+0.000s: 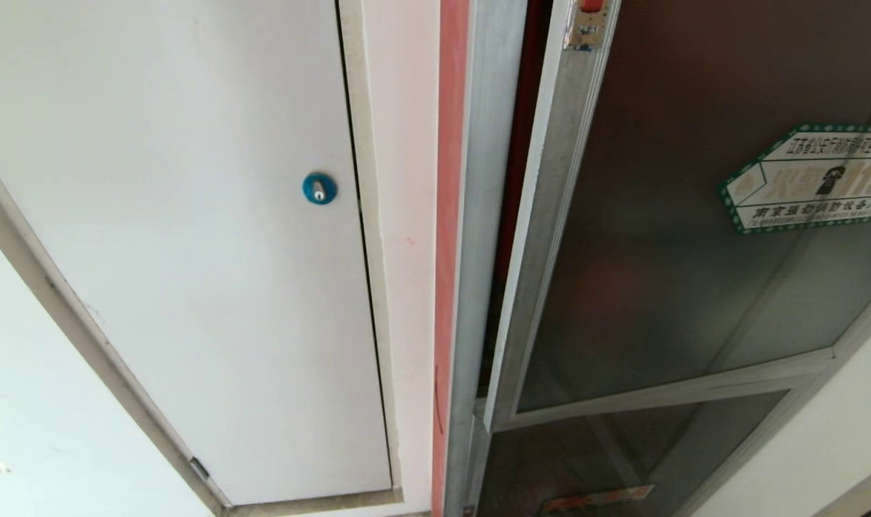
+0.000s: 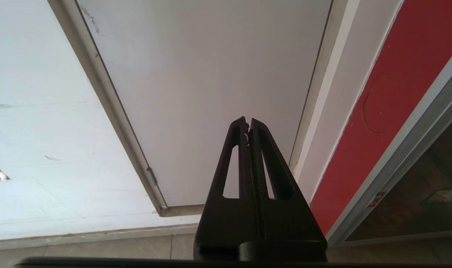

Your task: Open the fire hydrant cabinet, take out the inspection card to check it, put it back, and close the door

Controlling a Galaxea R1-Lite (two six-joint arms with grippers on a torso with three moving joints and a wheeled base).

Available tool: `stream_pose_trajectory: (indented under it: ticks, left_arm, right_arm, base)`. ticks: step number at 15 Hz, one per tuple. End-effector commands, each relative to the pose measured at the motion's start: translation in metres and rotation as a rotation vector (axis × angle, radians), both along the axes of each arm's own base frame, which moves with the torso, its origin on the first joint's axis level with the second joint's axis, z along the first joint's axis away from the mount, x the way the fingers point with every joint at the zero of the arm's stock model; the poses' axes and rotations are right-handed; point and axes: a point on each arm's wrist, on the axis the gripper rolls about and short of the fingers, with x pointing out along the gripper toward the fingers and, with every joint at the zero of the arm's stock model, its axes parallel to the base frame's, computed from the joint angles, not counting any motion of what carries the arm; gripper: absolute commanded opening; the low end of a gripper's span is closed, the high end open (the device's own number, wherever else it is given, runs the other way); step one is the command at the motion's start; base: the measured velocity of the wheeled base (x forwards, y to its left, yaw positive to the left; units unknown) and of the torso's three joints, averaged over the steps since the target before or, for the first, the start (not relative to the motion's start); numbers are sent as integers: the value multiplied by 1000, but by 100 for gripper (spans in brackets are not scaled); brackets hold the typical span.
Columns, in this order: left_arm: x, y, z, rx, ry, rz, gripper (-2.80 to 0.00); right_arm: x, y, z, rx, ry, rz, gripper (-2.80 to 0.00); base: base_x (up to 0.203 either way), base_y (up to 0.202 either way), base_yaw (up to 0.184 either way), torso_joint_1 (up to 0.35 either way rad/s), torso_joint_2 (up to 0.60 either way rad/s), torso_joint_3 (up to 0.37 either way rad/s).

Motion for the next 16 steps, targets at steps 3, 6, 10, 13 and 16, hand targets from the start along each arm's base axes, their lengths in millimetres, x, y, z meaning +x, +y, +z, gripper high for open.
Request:
stream_pose_trajectory:
  ticks: [3,6,10,13,16]
  left_arm:
    - [0,0,0,0,1,0,-280]
    - [0,0,0,0,1,0,-280]
    - [0,0,1,8,-3,3,-280]
    - [-7,-1,31,19,-72,-45,-280]
    - [8,-3,62,17,16,-161,-280]
  right_arm:
    - [3,0,-12,-39,38,-21,-280]
    - [3,0,-11,25,41,-23,-280]
    - [3,-1,-11,72,40,-36,-280]
    - [3,-1,-11,75,40,-41,-280]
    - [3,-1,-11,72,40,-39,-280]
  base:
    - [0,0,0,0,0,0]
    - [0,0,0,0,0,0]
    - [0,0,0,0,0,0]
    - [0,0,0,0,0,0]
    - [0,0,0,0,0,0]
